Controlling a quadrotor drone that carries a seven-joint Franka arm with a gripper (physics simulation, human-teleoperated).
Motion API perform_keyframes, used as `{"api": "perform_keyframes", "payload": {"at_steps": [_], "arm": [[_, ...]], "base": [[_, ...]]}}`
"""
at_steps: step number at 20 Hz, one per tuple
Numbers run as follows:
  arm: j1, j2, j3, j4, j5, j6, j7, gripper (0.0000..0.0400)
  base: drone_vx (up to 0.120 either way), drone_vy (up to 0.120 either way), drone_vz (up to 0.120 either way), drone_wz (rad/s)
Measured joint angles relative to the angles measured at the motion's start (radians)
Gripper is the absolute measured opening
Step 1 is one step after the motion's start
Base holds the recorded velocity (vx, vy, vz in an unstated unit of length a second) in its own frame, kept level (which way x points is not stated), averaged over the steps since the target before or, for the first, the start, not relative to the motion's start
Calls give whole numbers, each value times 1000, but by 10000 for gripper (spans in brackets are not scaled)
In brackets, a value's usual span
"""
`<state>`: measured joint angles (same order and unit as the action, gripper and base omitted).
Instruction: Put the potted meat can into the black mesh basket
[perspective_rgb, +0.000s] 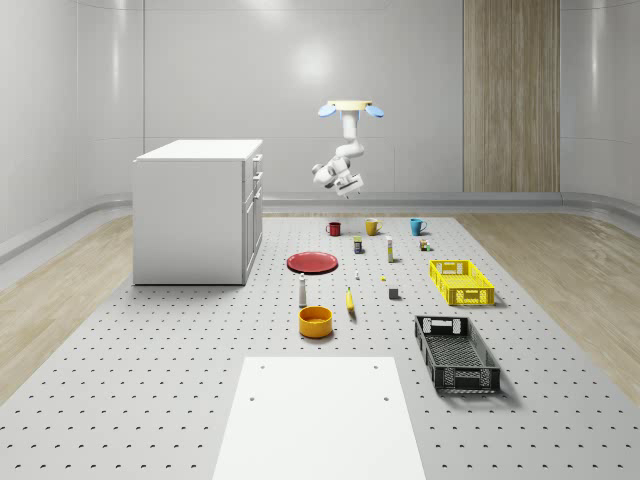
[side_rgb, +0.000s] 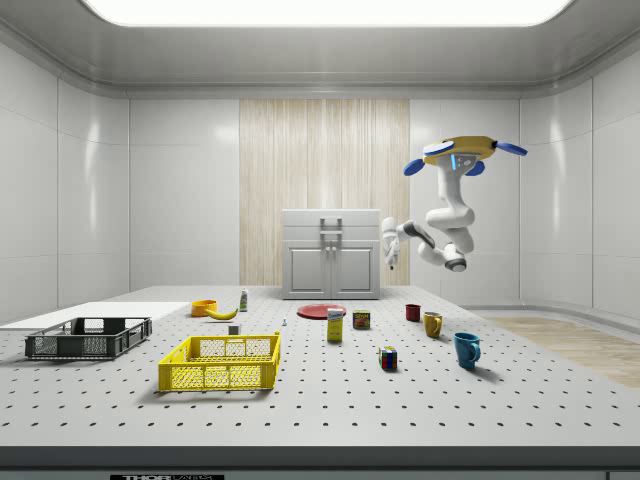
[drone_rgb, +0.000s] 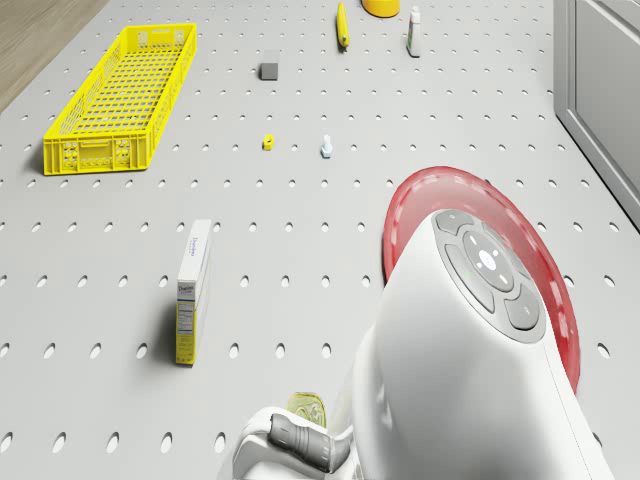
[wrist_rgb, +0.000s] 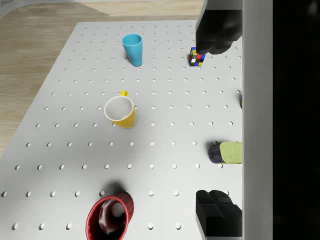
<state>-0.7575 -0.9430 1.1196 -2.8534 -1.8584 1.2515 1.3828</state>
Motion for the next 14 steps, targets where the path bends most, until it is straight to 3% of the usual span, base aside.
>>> {"api": "perform_keyframes", "payload": {"at_steps": [4, 6, 10, 14], "arm": [[-131, -42, 65, -30, -87, -58, 86, 400], [-174, -60, 86, -37, -107, -74, 114, 400], [-229, -91, 113, -42, -123, -86, 152, 400], [-261, -117, 131, -43, -124, -83, 175, 400]], "base": [[120, 0, -120, 0], [120, 0, -40, 0], [120, 120, 0, 0], [120, 0, -90, 0]]}}
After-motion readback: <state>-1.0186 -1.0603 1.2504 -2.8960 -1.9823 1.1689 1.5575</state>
